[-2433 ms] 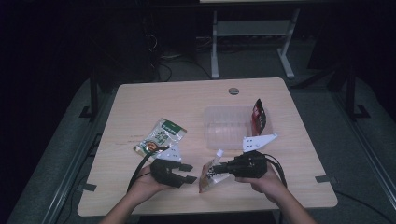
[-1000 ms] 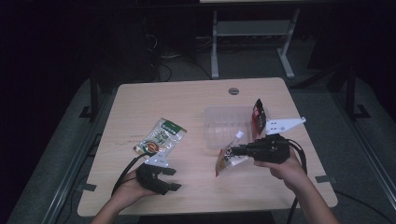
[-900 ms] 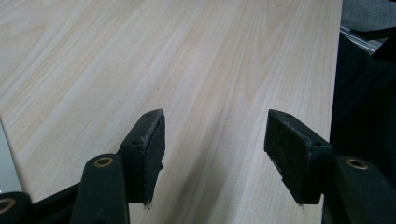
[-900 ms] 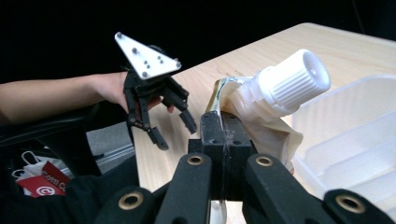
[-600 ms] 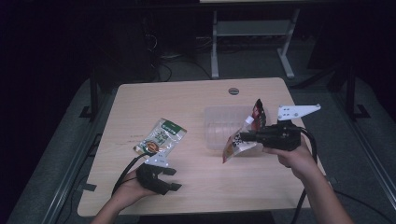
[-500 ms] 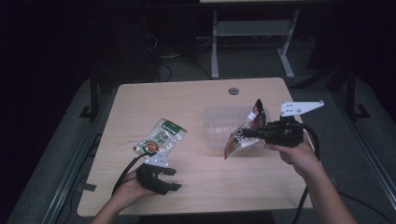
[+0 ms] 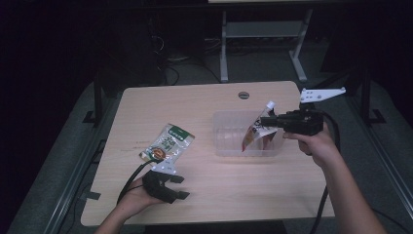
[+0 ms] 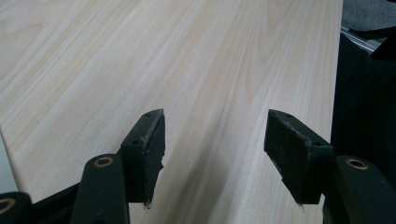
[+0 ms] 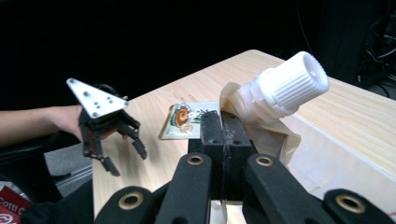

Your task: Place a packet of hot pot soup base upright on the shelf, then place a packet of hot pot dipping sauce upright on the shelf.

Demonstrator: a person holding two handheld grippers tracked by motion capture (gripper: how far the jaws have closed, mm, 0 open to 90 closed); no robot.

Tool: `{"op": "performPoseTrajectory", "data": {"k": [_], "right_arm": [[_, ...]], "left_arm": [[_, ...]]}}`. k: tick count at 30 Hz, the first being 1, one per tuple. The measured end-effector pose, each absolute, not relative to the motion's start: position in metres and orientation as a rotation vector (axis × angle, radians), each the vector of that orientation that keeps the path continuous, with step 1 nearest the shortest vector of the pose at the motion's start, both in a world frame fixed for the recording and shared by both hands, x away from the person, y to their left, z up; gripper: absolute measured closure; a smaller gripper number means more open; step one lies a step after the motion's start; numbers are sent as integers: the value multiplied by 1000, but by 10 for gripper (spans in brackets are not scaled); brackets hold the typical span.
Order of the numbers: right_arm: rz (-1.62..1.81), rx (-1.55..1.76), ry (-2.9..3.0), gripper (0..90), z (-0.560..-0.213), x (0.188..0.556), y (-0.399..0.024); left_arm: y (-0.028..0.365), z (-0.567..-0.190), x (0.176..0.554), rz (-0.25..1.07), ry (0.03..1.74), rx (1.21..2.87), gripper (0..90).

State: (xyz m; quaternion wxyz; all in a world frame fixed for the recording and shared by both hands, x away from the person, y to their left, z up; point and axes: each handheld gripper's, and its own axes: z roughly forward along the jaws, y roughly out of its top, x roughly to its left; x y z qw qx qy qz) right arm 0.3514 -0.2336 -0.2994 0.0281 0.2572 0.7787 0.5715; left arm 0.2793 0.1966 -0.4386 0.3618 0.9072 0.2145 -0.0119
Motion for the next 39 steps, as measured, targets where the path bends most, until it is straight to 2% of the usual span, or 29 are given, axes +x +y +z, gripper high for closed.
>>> {"op": "performPoseTrajectory", "data": {"k": [18,39], "right_arm": [[1688,882,2435,899,-314,389,-246],[1642,936,2431,899,-321,400,-259]], "left_arm": [[203,-439,278,-24,576,2335,381],[203,-439,278,-28,581,2335,381]]}}
